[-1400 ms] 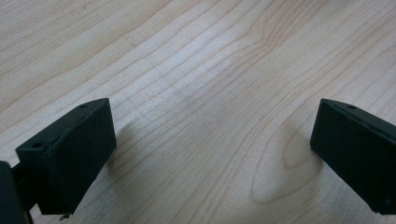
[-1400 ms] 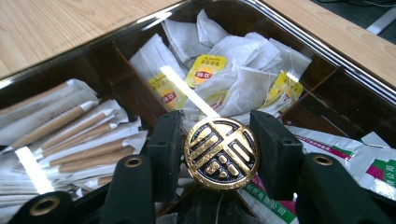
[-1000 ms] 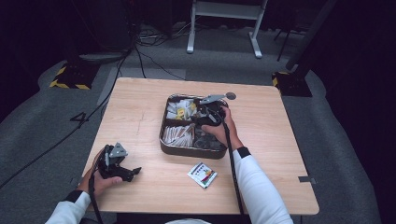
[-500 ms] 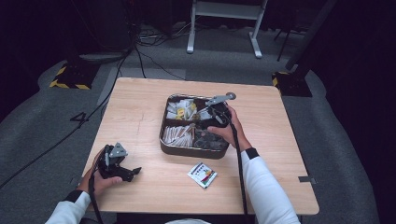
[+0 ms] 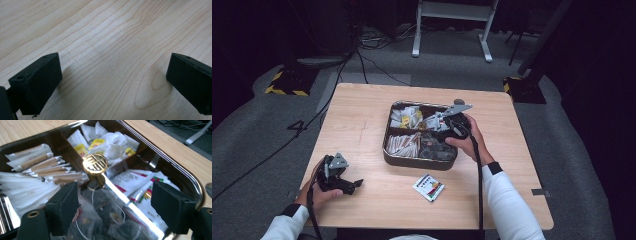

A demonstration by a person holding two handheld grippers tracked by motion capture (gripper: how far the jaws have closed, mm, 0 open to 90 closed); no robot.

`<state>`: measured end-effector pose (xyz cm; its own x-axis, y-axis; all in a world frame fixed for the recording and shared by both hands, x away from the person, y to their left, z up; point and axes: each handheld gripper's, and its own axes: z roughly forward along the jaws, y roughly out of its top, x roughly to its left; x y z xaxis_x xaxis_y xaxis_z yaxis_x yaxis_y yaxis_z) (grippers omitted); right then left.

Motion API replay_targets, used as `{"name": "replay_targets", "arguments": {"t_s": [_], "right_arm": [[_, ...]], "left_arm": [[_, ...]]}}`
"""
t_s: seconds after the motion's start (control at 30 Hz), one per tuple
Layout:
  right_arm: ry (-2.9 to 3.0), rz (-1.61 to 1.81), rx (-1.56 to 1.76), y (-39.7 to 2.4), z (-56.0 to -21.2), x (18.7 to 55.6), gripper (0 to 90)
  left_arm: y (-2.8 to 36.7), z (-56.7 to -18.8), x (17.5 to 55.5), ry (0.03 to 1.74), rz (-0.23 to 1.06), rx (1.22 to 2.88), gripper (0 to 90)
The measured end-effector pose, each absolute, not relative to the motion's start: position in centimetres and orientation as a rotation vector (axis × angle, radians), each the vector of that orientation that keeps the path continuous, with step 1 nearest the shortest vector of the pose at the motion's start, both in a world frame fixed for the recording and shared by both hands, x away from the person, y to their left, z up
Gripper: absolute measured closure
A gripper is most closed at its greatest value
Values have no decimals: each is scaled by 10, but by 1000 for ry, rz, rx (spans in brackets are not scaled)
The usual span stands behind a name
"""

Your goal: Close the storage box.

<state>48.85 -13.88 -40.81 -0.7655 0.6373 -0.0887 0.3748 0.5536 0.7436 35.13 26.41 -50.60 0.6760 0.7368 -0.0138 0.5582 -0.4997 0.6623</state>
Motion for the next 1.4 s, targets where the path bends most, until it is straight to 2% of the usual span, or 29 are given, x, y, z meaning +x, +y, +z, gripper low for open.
{"name": "replay_targets", "arguments": {"t_s": [0.93, 1.4], "right_arm": [[2443, 945, 748, -193, -408, 440, 227], [2417, 937, 750, -212, -420, 417, 224]], "left_arm": [[264, -506, 351, 992, 359, 2240, 5], [264, -506, 351, 991, 359, 2240, 5]]}}
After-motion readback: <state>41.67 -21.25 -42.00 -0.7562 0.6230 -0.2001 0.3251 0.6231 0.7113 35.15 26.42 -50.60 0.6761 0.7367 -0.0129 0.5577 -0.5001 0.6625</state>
